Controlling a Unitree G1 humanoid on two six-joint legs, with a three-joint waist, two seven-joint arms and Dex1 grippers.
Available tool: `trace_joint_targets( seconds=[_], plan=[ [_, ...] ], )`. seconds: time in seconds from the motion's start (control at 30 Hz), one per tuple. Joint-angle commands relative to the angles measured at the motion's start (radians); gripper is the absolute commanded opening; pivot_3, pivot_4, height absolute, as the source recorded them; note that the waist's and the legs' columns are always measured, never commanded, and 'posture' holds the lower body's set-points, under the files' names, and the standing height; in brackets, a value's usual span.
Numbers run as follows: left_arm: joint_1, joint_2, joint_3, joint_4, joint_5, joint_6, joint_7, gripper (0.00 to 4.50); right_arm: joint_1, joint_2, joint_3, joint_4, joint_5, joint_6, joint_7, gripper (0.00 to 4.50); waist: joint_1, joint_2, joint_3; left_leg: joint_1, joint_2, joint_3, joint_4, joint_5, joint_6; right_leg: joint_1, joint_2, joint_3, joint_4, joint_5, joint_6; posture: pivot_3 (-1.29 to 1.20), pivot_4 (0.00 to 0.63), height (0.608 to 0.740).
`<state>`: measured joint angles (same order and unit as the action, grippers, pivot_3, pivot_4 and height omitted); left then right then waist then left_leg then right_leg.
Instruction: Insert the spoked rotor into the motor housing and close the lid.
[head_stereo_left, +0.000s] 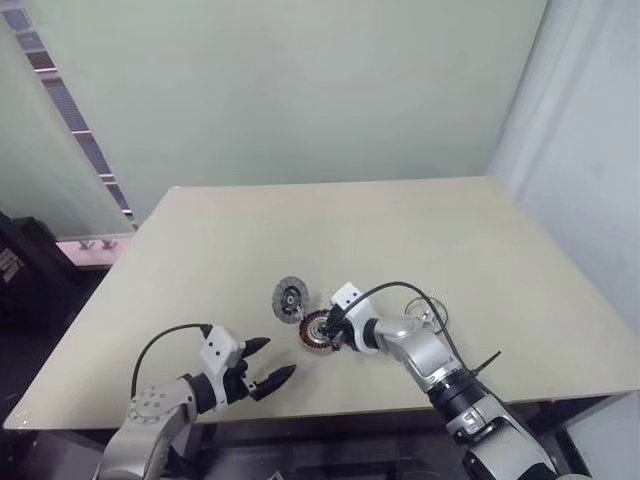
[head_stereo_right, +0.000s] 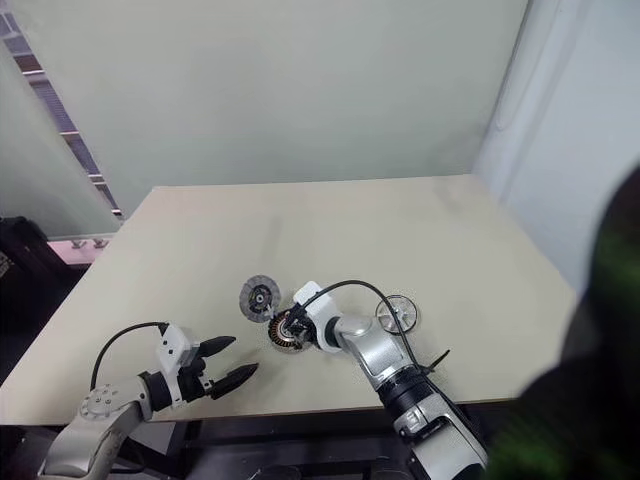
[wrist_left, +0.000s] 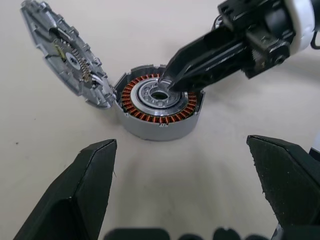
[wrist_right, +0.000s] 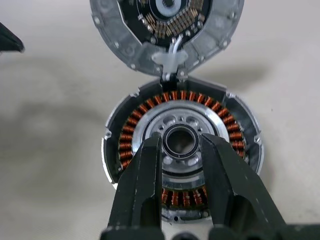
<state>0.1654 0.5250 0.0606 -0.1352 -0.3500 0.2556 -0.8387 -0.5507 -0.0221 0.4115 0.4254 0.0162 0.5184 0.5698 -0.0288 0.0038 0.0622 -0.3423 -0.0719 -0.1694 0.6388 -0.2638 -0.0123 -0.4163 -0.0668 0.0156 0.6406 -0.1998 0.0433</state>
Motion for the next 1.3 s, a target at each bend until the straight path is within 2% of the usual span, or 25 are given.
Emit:
trace_joint_targets(
  seconds=[0.03, 0.57, 1.3],
  plan=[
    [0.004, 0.009, 0.028, -0.051, -0.014, -0.009, 0.011, 4.50, -0.042, 0.016, -0.011, 0.013, -0.008, -0.043, 0.008, 0.80, -0.002, 0.000, 0.000, 0.000, 0.000, 0.000, 0.000, 0.000, 0.000, 0.000, 0.000, 0.000, 0.000, 0.000, 0.000, 0.00, 0.000, 0.740],
    [0.016, 0.017, 0.028, -0.082, -0.015, 0.001, 0.032, 4.50, -0.074, 0.059, -0.020, 0.111, -0.032, -0.108, 0.007, 0.80, -0.020, 0.000, 0.000, 0.000, 0.000, 0.000, 0.000, 0.000, 0.000, 0.000, 0.001, 0.000, 0.001, 0.001, -0.001, 0.00, 0.000, 0.740],
    [0.022, 0.023, 0.039, -0.081, -0.020, -0.003, 0.036, 4.50, -0.090, 0.084, -0.025, 0.184, -0.047, -0.151, 0.008, 0.80, -0.021, 0.001, -0.001, 0.001, 0.000, -0.001, 0.000, 0.001, -0.001, 0.000, 0.002, 0.000, 0.001, 0.002, -0.002, 0.00, 0.000, 0.740]
  ],
)
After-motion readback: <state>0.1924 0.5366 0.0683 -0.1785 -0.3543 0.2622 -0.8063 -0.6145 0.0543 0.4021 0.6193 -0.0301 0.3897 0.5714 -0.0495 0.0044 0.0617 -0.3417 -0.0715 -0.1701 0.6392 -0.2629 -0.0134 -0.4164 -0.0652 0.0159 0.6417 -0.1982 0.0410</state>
